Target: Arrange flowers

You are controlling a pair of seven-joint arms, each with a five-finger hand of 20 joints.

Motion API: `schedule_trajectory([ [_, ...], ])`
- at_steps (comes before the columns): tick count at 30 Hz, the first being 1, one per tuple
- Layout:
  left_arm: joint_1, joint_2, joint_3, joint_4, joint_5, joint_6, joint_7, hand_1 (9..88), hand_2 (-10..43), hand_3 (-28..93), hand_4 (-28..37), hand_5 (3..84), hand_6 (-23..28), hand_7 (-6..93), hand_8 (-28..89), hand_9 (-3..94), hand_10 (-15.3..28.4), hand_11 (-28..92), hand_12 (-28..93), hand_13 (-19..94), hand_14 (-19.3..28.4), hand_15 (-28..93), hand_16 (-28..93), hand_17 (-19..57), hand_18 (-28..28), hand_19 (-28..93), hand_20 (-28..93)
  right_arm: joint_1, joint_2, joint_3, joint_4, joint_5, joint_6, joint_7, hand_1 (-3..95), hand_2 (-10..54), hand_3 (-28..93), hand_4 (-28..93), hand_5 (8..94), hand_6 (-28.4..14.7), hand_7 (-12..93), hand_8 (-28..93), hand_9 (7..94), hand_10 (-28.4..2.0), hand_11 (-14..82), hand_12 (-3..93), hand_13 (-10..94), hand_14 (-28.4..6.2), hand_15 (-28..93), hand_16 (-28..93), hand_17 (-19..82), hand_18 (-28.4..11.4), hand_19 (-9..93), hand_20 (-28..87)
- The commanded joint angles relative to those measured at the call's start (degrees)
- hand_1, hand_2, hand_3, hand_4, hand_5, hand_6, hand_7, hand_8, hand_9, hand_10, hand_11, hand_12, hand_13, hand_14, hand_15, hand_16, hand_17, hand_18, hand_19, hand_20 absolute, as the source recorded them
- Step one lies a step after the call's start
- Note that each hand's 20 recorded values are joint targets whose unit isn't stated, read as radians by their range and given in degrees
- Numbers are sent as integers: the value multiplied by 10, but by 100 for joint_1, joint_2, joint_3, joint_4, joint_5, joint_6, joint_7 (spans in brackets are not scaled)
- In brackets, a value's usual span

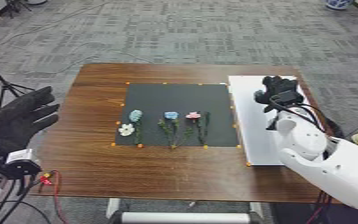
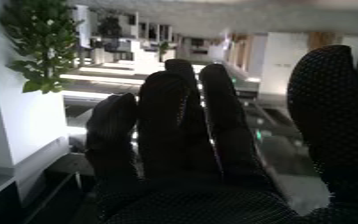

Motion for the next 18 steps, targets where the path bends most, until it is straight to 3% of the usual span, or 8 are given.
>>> schedule_trajectory([
  [1,-159,155,-40,-44,-4,-89,-49,250,-18,697,-265,283,30,215,-100,201,105,269,199,113,137,492,-49,-98,196,411,115,151,70,-344,-23,-222,774,-70,278,-95,875,-282,436,-49,249,-119,443,-130,264,227,493,-120,835,266,256,-216,829,579],
  [6,-220,183,11,-19,-11,-93,-102,250,-17,697,-264,282,29,216,-100,200,105,270,199,113,138,492,-49,-98,197,411,115,252,24,-522,-259,-467,1522,-517,329,-92,891,-279,487,-13,293,-145,508,-116,323,240,516,-106,829,275,275,-208,840,573],
  [9,-234,193,35,-13,-12,-112,-110,250,-18,697,-264,282,30,216,-100,201,107,270,199,114,137,491,-49,-98,196,412,115,184,-97,-369,-528,-221,1230,-950,312,-95,878,-282,472,-12,300,-150,492,-116,337,250,515,-103,827,285,269,-203,832,571],
  [16,-322,234,96,11,-11,-104,-160,251,-18,698,-265,282,30,216,-101,201,106,269,198,114,137,494,-49,-98,196,411,115,718,-817,-744,-452,-172,620,-1224,279,-95,853,-283,466,-23,282,-141,482,-119,324,245,512,-106,829,284,263,-207,825,580],
  [18,-360,252,121,20,-11,-103,-174,251,-18,698,-265,283,30,216,-101,200,106,270,199,114,137,494,-50,-98,196,411,115,811,-908,-759,-565,-106,158,-1309,285,-95,840,-283,471,-24,280,-139,490,-118,324,244,514,-107,832,284,264,-209,828,583],
])
